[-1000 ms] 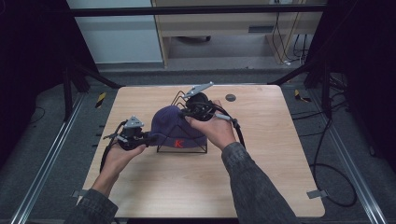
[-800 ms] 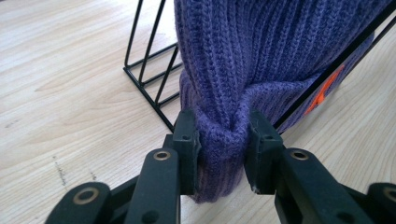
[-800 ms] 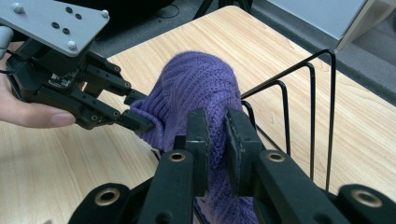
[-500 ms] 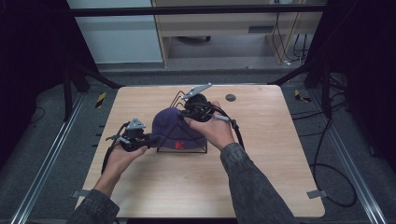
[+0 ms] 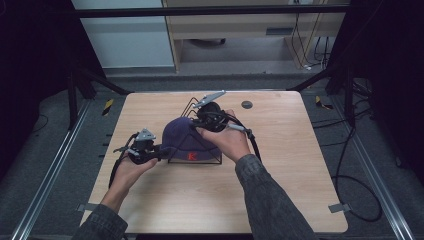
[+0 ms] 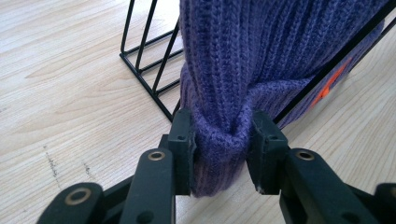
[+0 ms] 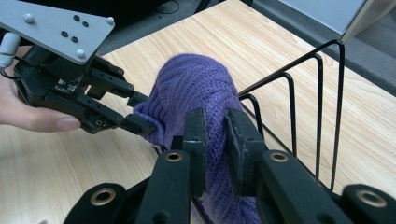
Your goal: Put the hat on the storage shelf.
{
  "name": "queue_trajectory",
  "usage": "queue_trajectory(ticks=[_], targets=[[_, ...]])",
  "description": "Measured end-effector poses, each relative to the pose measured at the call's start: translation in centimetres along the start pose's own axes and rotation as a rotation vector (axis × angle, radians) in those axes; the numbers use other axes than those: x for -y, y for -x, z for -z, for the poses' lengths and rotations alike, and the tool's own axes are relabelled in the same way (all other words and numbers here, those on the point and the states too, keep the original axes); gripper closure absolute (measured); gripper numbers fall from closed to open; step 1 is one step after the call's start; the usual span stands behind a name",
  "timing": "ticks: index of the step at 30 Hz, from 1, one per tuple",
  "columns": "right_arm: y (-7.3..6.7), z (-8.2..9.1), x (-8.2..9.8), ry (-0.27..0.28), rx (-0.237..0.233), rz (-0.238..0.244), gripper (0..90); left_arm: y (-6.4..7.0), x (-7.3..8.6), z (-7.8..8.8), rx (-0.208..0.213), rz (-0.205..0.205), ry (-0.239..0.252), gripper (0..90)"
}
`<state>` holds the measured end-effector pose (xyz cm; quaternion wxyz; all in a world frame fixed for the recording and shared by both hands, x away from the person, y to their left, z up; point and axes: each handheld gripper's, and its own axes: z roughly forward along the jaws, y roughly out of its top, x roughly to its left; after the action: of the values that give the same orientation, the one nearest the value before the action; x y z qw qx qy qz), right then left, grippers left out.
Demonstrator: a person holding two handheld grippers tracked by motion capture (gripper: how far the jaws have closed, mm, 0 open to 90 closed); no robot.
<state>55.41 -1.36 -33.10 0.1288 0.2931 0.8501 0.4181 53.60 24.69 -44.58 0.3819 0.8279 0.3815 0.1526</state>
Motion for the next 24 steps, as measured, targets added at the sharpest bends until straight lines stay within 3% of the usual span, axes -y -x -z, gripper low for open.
queue_trajectory(ticks=[8,17,20,24], targets=[[0.0,0.4,0.0,0.024,0.004,-0.013,76.4,-0.1,0.4,-0.1,-0.009,0.002,-0.020,62.6],[-0.3,1.0,-0.3,0.039,0.004,-0.004,77.6,0.0,0.5,0.4,-0.019,0.008,0.001,60.1],[-0.5,1.3,-0.3,0.042,0.004,0.001,77.6,0.2,0.6,1.0,-0.038,0.013,0.025,57.8],[-0.6,1.8,-0.2,0.047,0.007,0.001,77.6,0.5,0.9,1.7,-0.095,0.002,0.025,51.0]])
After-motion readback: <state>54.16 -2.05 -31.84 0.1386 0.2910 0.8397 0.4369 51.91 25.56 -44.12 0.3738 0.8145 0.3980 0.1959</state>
